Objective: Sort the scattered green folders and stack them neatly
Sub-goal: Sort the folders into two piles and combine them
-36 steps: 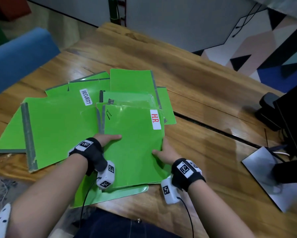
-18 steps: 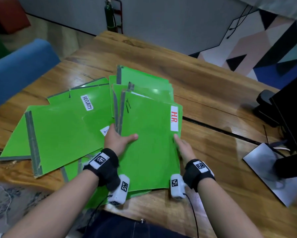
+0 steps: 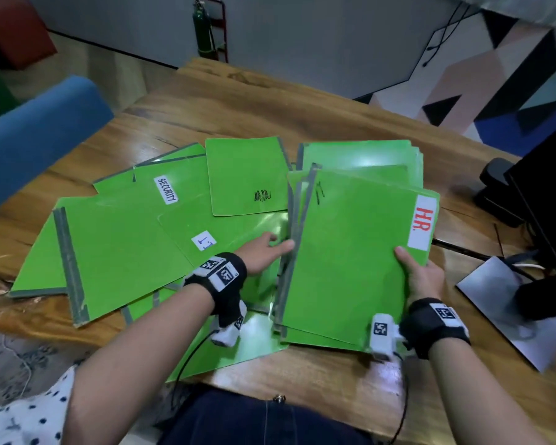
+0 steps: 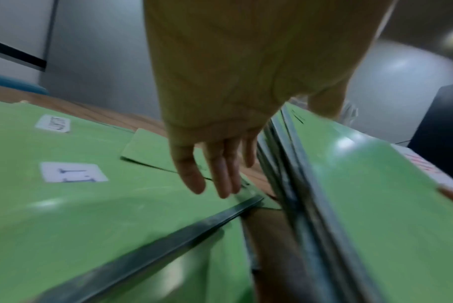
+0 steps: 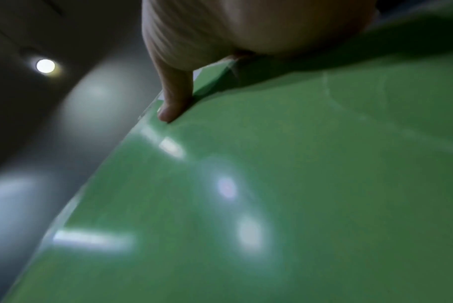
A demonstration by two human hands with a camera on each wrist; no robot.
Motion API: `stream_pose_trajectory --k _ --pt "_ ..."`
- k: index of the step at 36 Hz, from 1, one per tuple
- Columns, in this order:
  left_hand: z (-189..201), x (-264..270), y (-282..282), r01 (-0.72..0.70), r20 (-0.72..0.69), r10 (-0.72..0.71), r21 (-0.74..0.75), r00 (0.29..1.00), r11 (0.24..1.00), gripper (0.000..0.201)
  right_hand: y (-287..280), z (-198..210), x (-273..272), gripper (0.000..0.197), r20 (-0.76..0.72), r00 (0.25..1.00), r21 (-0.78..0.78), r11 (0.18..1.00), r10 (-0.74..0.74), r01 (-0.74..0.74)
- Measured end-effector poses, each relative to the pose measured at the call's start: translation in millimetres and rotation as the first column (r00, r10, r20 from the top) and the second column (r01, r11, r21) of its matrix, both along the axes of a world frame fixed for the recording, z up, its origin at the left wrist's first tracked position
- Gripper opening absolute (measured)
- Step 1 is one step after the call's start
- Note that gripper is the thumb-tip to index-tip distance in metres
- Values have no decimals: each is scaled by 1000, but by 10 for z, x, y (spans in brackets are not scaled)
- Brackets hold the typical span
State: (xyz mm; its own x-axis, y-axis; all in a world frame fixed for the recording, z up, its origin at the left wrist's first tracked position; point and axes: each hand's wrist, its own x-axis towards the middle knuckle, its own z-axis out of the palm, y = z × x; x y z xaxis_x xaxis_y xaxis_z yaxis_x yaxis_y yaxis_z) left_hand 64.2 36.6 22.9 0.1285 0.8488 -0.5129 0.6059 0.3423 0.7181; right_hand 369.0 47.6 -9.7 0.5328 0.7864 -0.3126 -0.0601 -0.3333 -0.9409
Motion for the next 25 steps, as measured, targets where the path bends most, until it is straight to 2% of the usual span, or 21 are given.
stream_pose_trajectory --k 2,5,9,11,16,18,22,25 --pt "-133 -140 -25 4 -213 -3 6 977 1000 78 -13 -26 125 47 84 996 -30 999 -25 27" --pt "-341 -416 -93 42 -595 -21 22 803 999 86 -51 -92 244 48 190 981 -99 993 -48 68" --pt "-611 -651 -257 165 -764 -180 -98 620 981 101 -106 -190 319 53 266 962 -173 979 -59 108" --pt "-638 -636 -342 224 -792 -210 -95 573 970 105 -107 -208 325 54 265 963 -207 973 -46 103" --pt "-475 -352 -540 312 -806 -300 -152 510 938 113 -48 -279 387 56 258 965 -340 940 48 44" --pt "-403 -231 -609 339 -797 -341 -182 499 923 105 -44 -291 391 57 237 966 -425 905 108 3" --pt "-405 -153 -599 390 -791 -298 -82 534 917 76 -53 -319 359 67 204 952 -594 802 230 -66" --pt "-478 -181 -491 353 -760 -245 -22 601 935 88 -23 -322 319 65 199 940 -645 759 279 -89"
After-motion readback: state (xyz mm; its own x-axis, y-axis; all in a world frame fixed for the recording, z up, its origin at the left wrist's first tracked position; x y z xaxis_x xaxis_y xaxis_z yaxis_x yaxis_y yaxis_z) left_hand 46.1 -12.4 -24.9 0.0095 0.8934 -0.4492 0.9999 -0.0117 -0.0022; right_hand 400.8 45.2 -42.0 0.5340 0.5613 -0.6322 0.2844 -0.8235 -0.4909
